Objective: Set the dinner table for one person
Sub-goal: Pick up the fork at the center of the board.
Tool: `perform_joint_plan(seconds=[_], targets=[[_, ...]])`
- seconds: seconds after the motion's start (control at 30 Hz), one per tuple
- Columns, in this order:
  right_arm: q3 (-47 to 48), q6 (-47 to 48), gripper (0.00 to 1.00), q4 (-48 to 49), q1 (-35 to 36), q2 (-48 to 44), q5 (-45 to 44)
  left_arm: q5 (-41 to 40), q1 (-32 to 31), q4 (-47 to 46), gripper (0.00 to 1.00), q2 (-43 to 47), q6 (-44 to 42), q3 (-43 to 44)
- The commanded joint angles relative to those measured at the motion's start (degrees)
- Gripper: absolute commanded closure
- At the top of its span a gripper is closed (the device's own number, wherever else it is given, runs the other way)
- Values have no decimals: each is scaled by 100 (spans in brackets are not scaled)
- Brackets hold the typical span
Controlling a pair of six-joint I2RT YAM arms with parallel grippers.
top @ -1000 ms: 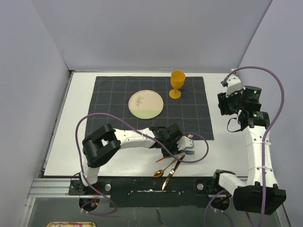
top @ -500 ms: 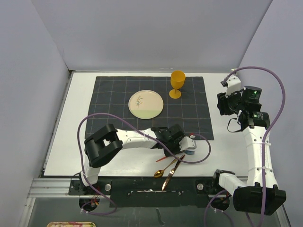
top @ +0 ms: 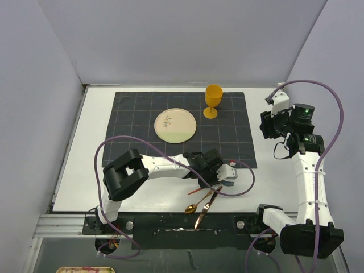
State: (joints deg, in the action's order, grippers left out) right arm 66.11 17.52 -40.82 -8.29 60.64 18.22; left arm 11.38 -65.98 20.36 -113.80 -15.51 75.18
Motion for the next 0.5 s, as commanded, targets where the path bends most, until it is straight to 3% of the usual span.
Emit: perform_joint_plan(seconds=[0.0, 0.17, 0.47], targets=[[147, -73, 60, 149, -62, -114, 158, -58, -69, 223, 86, -487, -81, -56], [135, -95, 60, 161, -67, -96, 197, -61, -73, 258, 100, -507, -84, -17], [130, -108, 60, 179, -71, -85, 252, -94, -66, 317, 100, -466, -109, 14]])
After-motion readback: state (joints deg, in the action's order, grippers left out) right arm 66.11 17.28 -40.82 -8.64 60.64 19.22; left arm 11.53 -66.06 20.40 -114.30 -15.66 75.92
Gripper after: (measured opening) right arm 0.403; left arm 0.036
